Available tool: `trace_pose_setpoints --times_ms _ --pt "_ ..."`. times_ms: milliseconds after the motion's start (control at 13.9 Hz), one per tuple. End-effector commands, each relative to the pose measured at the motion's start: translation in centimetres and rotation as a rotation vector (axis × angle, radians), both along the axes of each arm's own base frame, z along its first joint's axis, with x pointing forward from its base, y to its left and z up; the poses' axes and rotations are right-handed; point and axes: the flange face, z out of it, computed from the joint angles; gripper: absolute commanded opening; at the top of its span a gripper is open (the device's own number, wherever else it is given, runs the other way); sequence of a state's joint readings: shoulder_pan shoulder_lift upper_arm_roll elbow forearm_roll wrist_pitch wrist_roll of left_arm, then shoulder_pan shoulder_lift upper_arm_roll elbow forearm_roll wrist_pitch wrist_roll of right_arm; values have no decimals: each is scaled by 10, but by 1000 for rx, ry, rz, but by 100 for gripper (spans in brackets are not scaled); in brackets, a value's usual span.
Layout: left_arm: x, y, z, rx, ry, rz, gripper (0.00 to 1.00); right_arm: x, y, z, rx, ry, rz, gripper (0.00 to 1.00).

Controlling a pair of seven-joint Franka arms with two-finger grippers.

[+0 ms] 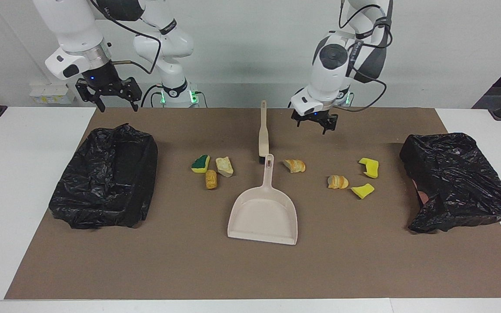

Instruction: Sweep and dump trash in bin

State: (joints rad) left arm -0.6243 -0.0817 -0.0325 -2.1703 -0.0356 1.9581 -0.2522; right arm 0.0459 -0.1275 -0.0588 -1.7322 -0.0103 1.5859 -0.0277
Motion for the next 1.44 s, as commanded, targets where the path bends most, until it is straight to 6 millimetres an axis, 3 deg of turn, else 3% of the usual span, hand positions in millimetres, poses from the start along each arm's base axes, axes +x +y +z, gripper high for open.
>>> trace_pose_setpoints --times_ms 0,215,431,718,1149,1364 --pt "-50 -33 -29 -18 -43 106 100 -9 -2 -1 11 12 13 100" --pt "-101 -75 -54 -1 -49 183 100 -10 -2 0 11 10 13 100" --pt "-134 -92 -62 -19 -40 207 100 -12 -3 -2 11 15 11 100" --pt "-135 -93 -67 -40 -24 224 100 -13 -2 -3 11 25 13 100" --pt "-134 -88 -73 -40 1 241 42 -14 -2 -4 12 29 13 100" --pt "-138 -89 -81 -34 25 253 37 -14 -2 -4 12 29 13 100"
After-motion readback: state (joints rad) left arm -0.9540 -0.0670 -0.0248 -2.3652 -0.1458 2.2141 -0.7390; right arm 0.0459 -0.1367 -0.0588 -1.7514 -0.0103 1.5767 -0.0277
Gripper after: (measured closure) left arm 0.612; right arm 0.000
